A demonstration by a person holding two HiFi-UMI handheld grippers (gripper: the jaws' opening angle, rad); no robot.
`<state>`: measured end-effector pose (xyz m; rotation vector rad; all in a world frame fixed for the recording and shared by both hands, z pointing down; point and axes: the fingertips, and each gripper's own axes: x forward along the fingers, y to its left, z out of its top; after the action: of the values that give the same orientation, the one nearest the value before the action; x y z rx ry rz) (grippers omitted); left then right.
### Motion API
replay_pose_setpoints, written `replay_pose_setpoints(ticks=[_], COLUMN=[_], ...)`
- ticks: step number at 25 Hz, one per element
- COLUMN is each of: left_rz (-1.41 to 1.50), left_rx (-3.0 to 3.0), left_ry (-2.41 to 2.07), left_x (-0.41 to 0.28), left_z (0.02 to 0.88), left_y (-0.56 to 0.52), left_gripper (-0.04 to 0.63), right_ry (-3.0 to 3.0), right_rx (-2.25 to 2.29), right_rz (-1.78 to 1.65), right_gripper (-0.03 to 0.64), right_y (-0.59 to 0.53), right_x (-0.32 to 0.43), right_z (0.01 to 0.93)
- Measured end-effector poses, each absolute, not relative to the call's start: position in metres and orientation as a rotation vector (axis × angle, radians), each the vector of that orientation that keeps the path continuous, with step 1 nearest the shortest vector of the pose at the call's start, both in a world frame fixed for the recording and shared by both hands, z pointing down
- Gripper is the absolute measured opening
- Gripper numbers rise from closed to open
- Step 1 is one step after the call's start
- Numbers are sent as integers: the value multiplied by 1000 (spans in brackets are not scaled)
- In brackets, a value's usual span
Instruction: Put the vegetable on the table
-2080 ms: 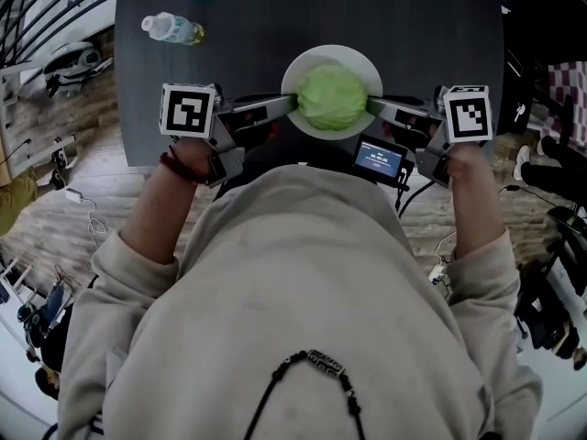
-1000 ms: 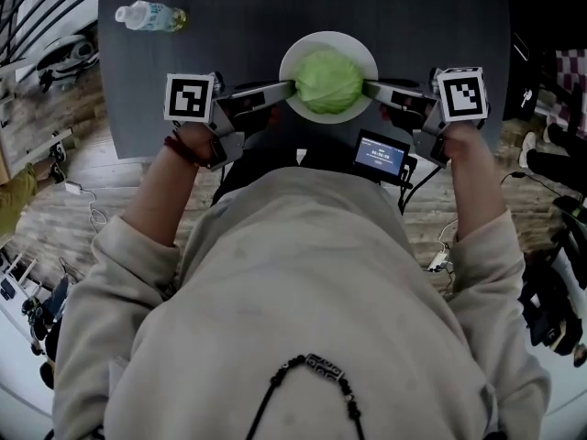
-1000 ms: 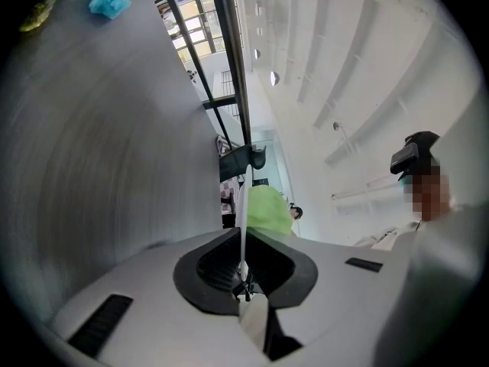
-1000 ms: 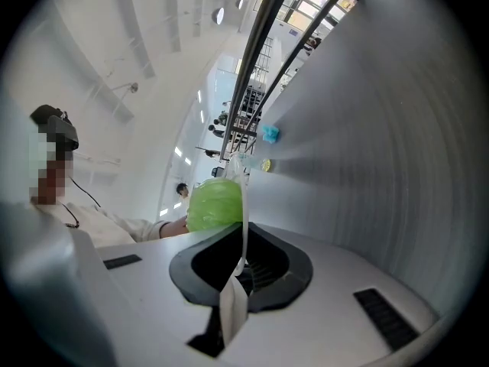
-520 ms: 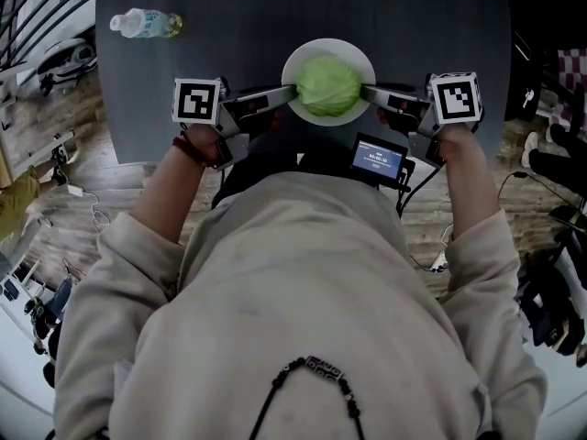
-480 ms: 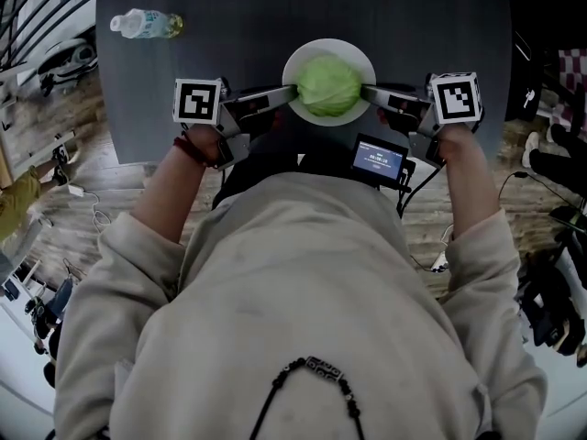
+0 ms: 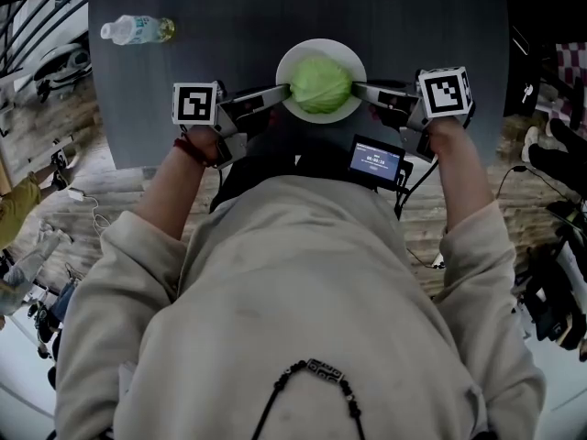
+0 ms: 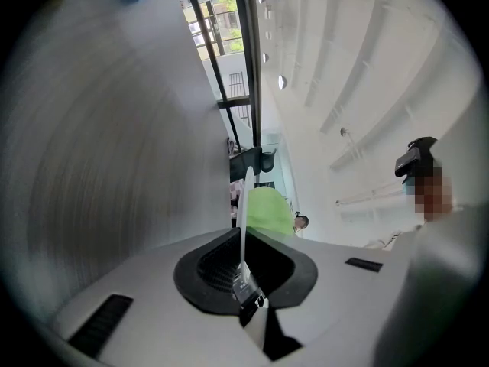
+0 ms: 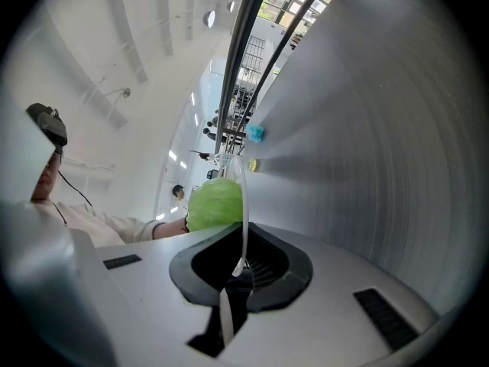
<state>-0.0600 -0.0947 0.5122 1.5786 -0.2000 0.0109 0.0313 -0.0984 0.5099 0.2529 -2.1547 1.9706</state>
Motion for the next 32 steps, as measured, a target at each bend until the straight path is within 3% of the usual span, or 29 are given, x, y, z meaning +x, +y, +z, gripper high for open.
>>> replay_pose_setpoints(ticks=[32], left_rz=[137], left_rx=[1502], left_ry=[-298], left_x=[-75], left_z=[600], left_y=[-94], left_gripper=[20], right_ry=[-1949], right_rx=[328], right_rz=[2002], right_gripper=[29], right_y=[-98], right_x=[29], right_z=[602])
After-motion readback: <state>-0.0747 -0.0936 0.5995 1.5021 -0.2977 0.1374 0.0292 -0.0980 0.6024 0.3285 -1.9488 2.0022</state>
